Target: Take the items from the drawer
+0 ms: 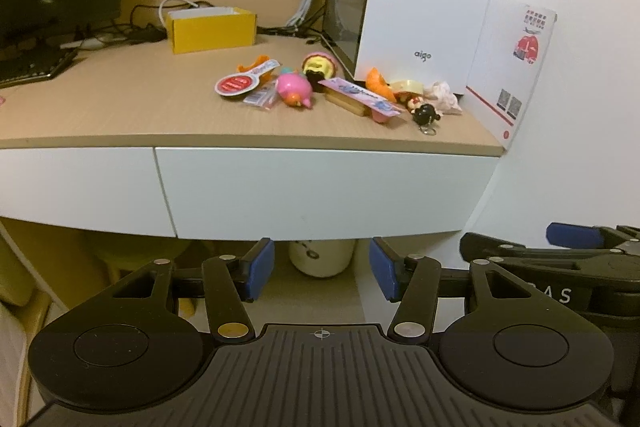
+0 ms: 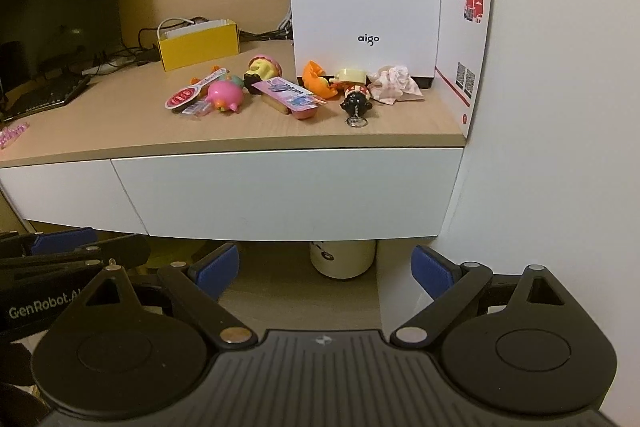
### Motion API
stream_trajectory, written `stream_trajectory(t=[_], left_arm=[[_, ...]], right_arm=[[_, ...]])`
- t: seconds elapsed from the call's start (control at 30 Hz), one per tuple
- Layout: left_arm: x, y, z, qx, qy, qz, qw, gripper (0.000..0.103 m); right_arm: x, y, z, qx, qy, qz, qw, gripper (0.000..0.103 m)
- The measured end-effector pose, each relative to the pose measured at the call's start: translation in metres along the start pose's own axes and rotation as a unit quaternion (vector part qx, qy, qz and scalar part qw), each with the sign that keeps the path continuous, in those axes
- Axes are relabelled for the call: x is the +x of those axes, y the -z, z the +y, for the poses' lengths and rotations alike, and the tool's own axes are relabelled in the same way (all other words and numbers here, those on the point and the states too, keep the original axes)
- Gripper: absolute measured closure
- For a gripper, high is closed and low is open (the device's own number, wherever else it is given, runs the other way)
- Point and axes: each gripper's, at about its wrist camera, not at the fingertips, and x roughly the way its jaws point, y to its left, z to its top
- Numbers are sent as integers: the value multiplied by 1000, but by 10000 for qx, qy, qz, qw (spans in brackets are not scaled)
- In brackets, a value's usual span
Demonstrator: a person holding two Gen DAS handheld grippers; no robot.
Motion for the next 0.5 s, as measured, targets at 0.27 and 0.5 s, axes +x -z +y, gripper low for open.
stream_trajectory(t=[0.27,0.5], left_arm=[[0,1,2,-5,-26,35,10000,46],[2,2,4,4,-32,55,10000,46]], right_arm=[[-1,0,3,-130,72,-65,9999,9],[1,0,3,-147,67,-44,9999,9]])
